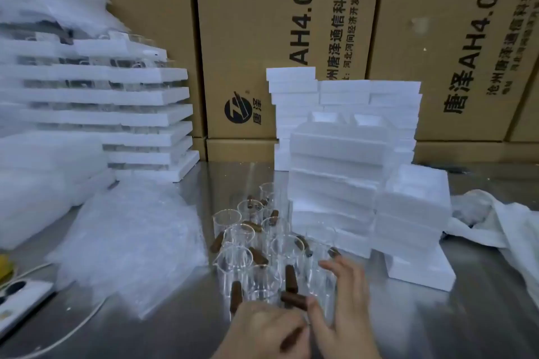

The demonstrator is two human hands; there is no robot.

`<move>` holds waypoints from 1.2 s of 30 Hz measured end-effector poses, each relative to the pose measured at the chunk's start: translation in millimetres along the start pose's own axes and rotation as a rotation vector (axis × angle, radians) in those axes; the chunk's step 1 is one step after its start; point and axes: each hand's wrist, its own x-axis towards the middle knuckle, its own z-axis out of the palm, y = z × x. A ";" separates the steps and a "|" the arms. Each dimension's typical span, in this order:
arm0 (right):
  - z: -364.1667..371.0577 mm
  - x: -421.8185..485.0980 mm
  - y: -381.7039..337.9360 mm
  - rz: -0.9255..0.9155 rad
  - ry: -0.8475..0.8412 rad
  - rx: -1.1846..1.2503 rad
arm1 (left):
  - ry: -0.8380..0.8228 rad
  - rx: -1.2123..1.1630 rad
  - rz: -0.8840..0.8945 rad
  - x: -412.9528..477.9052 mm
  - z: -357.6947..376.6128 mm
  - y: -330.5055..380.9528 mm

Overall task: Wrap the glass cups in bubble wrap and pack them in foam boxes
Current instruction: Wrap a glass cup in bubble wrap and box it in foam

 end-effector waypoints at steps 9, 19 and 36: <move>21.7 31.7 10.2 -0.236 -0.174 -0.151 | 0.064 -0.145 -0.276 21.0 -0.9 -18.2; 31.5 41.0 14.4 -0.192 -0.191 -0.301 | 0.079 -0.139 -0.306 33.7 15.6 -47.2; 53.0 38.8 16.0 -0.314 -0.077 -0.503 | 0.206 -0.329 -0.508 28.5 17.3 -65.7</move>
